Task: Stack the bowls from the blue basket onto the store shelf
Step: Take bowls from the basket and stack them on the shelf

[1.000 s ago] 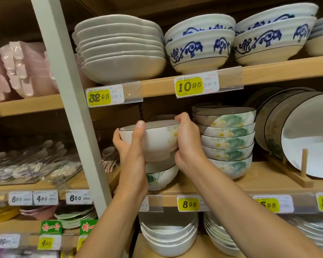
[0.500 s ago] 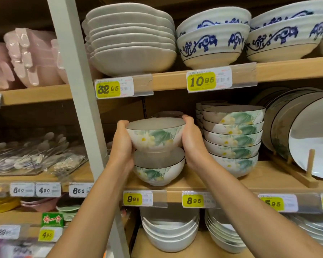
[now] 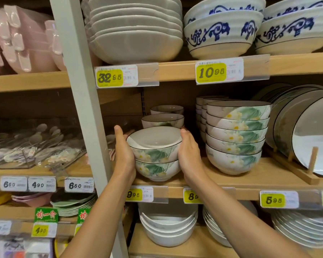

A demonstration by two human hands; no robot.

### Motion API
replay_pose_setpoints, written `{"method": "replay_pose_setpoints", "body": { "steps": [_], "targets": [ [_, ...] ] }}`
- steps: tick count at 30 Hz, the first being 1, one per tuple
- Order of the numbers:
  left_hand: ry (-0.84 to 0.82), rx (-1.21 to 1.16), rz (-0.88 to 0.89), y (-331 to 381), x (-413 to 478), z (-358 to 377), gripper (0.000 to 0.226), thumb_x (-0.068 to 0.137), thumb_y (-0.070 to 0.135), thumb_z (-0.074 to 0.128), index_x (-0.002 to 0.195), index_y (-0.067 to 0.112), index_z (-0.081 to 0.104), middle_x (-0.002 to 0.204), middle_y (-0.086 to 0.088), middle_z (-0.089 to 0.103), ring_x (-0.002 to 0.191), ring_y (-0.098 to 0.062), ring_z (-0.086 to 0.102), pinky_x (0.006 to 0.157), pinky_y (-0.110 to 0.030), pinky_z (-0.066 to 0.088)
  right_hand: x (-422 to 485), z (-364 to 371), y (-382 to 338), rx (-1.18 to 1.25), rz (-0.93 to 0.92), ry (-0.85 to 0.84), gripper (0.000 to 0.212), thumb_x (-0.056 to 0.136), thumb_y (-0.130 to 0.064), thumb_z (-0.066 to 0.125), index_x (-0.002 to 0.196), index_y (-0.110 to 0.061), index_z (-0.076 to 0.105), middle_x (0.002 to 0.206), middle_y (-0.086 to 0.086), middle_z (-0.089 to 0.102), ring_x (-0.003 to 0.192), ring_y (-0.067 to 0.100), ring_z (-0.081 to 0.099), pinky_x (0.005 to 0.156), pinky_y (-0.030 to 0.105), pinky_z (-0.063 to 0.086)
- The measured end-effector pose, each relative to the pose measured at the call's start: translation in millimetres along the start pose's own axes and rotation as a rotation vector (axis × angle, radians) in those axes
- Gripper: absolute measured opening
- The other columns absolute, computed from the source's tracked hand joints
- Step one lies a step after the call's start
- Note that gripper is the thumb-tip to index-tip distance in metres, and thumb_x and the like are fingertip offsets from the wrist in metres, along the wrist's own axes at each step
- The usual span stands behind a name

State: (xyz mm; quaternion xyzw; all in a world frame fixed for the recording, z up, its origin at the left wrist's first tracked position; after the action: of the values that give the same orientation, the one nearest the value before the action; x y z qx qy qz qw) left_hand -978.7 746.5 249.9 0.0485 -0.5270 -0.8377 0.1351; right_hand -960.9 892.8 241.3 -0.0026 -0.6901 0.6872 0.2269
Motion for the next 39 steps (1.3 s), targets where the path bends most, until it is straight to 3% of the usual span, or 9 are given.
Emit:
{"method": "replay_pose_setpoints", "body": {
  "steps": [3,6,10,16,18,21,28,34,39],
  "targets": [
    [-0.003,-0.022,-0.013,-5,0,0,0.066,0.092,0.069,0.031,0.112,0.017,0.066,0.094,-0.005,0.077,0.085,-0.015,0.073,0.066,-0.029,0.054,2,0,7,0.014,0.006,-0.001,0.049,0.091,-0.053,0.031,0.128,-0.031,0.053,0.127,-0.005,0.057,0.120,0.014,0.051,0.108,0.042,0.038],
    [0.001,-0.041,-0.018,-6,-1,2,0.070,0.091,0.069,0.033,0.121,0.013,0.062,0.104,-0.010,0.074,0.095,-0.022,0.071,0.075,-0.033,0.056,5,-1,12,0.044,0.045,-0.002,0.052,0.094,-0.048,0.035,0.138,-0.023,0.047,0.132,-0.001,0.056,0.121,0.015,0.051,0.107,0.040,0.040],
    [0.002,-0.040,-0.003,-9,0,3,0.064,0.088,0.069,0.037,0.112,0.016,0.064,0.105,-0.011,0.073,0.100,-0.025,0.069,0.095,-0.044,0.052,10,-3,17,0.107,0.062,-0.024,0.027,0.098,-0.034,0.037,0.118,-0.029,0.054,0.109,-0.007,0.063,0.100,0.006,0.058,0.078,0.023,0.045],
    [0.025,0.002,0.053,-10,0,2,0.041,0.082,0.059,0.044,0.089,0.025,0.066,0.091,-0.004,0.075,0.095,-0.024,0.070,0.082,-0.038,0.055,15,-5,21,0.115,0.069,-0.057,0.038,0.099,-0.031,0.035,0.132,-0.023,0.052,0.120,0.001,0.063,0.111,0.014,0.057,0.097,0.033,0.047],
    [0.010,0.016,0.055,-10,0,2,0.039,0.083,0.053,0.044,0.092,0.023,0.067,0.089,-0.004,0.075,0.094,-0.024,0.070,0.077,-0.036,0.054,16,-7,22,0.110,0.057,-0.056,0.036,0.099,-0.031,0.036,0.131,-0.026,0.051,0.114,-0.005,0.063,0.104,0.006,0.058,0.084,0.024,0.048],
    [-0.025,0.047,0.053,-9,0,1,0.036,0.086,0.045,0.044,0.099,0.019,0.067,0.101,-0.011,0.073,0.099,-0.028,0.068,0.089,-0.043,0.052,15,-7,23,0.126,0.055,-0.057,0.037,0.098,-0.032,0.037,0.134,-0.032,0.045,0.106,-0.016,0.060,0.095,-0.005,0.056,0.066,0.011,0.043],
    [-0.044,0.057,0.025,-9,1,0,0.033,0.093,0.037,0.042,0.103,0.018,0.067,0.104,-0.011,0.073,0.099,-0.025,0.068,0.094,-0.043,0.052,15,-7,24,0.084,0.096,-0.077,0.044,0.098,-0.035,0.037,0.138,-0.022,0.047,0.126,0.002,0.060,0.116,0.016,0.056,0.104,0.039,0.044],
    [-0.032,0.056,0.017,-10,4,-2,0.028,0.094,0.035,0.043,0.092,0.021,0.067,0.092,-0.006,0.075,0.090,-0.022,0.071,0.074,-0.033,0.055,14,-11,21,0.043,0.108,-0.117,0.050,0.093,-0.045,0.038,0.136,-0.024,0.049,0.128,0.001,0.061,0.119,0.016,0.055,0.107,0.042,0.041],
    [-0.019,0.065,0.031,-15,7,-4,0.033,0.092,0.040,0.040,0.091,0.023,0.068,0.085,-0.003,0.076,0.086,-0.021,0.072,0.071,-0.032,0.054,5,-2,11,0.072,0.056,-0.017,0.053,0.069,-0.065,0.048,0.111,-0.035,0.062,0.096,-0.018,0.069,0.090,-0.002,0.064,0.070,0.019,0.047]
  ]
}}
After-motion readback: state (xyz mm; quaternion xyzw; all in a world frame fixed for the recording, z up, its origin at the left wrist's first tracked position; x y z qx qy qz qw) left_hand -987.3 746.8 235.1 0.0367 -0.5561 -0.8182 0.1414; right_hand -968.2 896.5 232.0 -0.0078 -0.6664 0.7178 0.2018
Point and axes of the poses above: each hand's wrist, its own x-axis towards the middle knuckle, its own z-axis out of the palm, y = z × x, the point moved 2 cm from there along x, towards the middle knuckle
